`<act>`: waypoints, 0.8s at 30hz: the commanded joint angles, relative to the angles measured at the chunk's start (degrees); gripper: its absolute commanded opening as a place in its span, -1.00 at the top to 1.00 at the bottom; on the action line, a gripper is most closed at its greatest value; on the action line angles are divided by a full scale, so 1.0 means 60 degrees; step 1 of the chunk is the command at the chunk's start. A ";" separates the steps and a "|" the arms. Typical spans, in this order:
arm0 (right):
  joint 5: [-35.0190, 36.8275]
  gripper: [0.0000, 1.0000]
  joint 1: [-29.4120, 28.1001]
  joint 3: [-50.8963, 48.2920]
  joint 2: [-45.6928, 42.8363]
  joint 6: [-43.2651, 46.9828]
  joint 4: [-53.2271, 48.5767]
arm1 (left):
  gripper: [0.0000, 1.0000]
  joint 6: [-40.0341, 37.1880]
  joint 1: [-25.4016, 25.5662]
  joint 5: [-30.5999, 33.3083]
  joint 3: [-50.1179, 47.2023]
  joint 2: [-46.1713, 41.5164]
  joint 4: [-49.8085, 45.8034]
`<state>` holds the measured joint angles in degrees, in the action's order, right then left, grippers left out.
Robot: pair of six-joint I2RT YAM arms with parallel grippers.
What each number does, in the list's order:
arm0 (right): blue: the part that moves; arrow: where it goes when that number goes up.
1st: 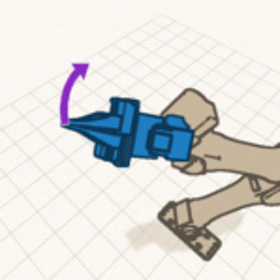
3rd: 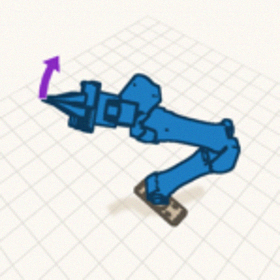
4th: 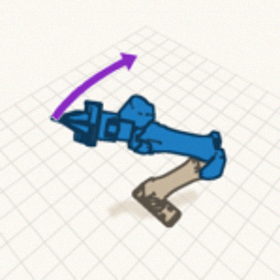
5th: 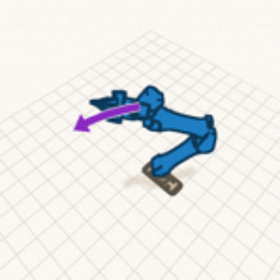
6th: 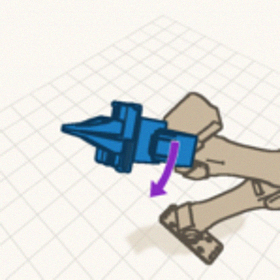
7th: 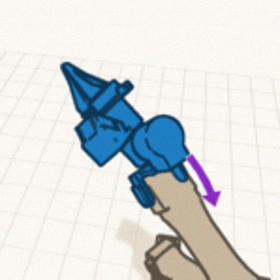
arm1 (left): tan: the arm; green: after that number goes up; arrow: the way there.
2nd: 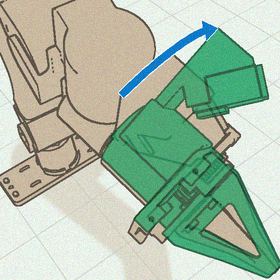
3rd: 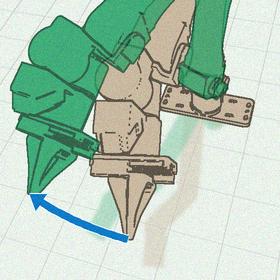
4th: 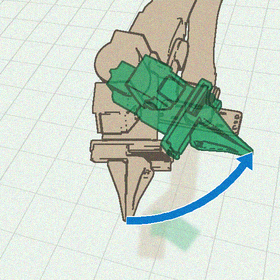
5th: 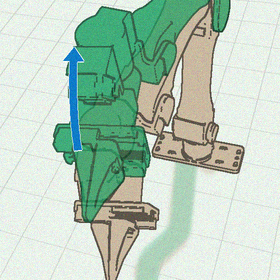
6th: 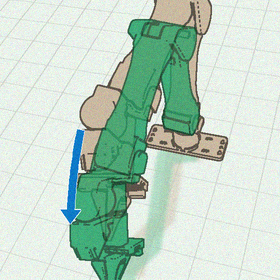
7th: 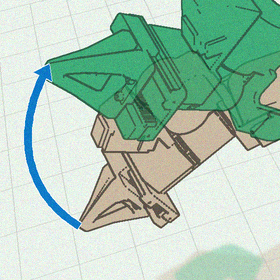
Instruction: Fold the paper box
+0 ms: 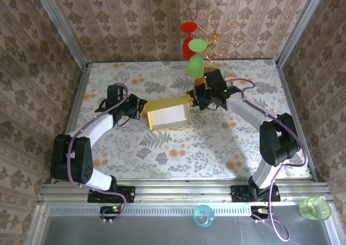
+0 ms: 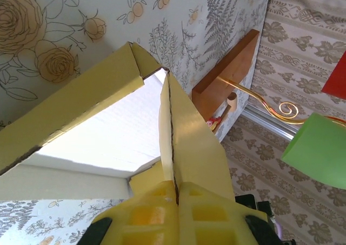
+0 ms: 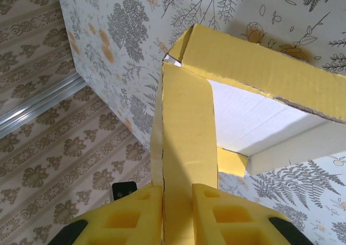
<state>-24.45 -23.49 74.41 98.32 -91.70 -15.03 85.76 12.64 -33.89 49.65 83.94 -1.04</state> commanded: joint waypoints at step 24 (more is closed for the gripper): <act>-0.0474 0.61 -0.0088 0.0532 0.1217 0.3375 -0.1401 | 0.66 -0.2678 -0.0057 -0.0291 0.0552 0.1252 -0.1132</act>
<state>-25.52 -23.83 75.44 103.81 -77.67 -19.42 75.68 12.38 -34.76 50.78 90.65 -3.68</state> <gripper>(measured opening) 0.195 0.160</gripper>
